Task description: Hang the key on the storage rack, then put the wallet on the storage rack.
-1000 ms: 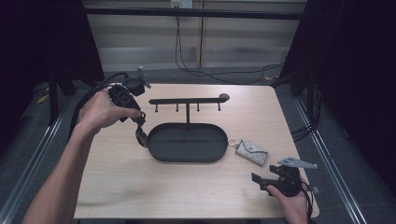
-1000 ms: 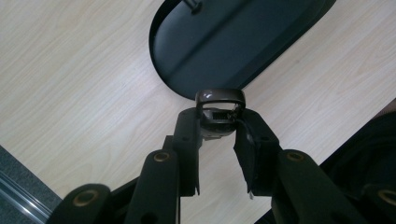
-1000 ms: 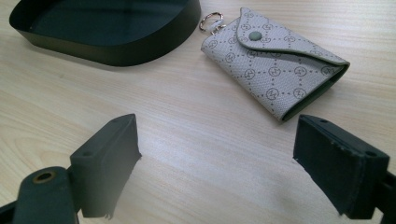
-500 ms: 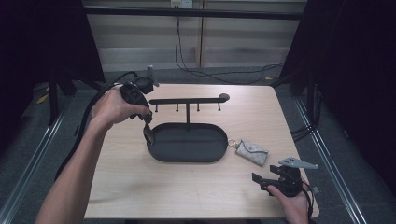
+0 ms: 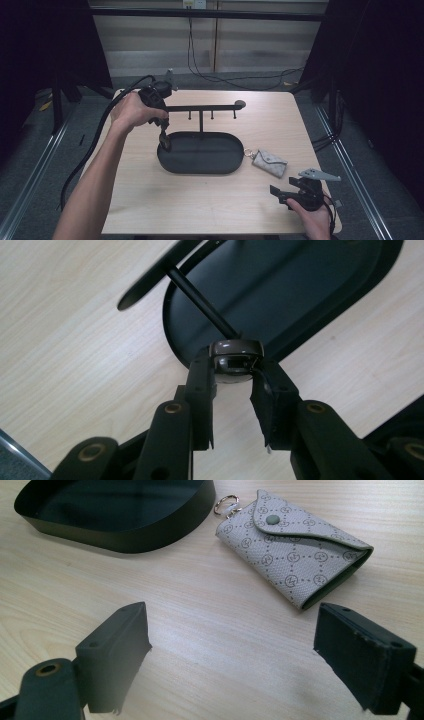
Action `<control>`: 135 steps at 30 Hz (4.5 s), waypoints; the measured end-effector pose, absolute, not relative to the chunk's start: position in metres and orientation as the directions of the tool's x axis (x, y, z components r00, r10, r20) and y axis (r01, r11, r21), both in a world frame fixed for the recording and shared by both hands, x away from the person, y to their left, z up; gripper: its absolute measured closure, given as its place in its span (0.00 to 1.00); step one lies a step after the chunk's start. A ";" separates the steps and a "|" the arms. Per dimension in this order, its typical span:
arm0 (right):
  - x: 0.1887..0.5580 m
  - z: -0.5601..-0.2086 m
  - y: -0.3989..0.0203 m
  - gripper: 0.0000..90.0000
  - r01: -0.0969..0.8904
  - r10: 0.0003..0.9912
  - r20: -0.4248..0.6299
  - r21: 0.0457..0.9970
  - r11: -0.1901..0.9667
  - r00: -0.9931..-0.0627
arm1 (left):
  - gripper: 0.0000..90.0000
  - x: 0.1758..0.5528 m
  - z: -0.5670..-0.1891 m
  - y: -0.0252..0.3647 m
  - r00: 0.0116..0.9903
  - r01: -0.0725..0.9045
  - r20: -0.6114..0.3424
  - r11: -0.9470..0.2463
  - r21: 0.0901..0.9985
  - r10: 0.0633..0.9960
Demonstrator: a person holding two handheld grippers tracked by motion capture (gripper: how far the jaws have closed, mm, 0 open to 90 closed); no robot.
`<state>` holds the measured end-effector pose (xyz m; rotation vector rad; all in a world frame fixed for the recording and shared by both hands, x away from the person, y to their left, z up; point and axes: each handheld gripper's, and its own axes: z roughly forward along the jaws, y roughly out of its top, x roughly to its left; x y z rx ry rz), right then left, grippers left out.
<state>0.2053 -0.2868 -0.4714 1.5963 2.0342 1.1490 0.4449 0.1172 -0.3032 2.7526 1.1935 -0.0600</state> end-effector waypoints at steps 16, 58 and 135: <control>0.205 -0.471 -0.286 0.16 0.667 0.914 0.230 0.743 0.058 -0.335 | 0.78 0.455 -0.310 0.111 0.647 0.761 -0.075 -0.638 0.116 0.759; 0.207 -0.472 -0.286 0.16 0.670 0.917 0.228 0.740 0.056 -0.328 | 0.22 0.427 -0.311 0.156 0.681 0.718 -0.194 -0.594 0.362 0.706; 0.226 -0.451 -0.291 0.17 0.683 0.907 0.242 0.728 0.064 -0.344 | 0.27 0.254 -0.455 0.276 0.657 0.580 -0.259 -0.255 0.774 0.708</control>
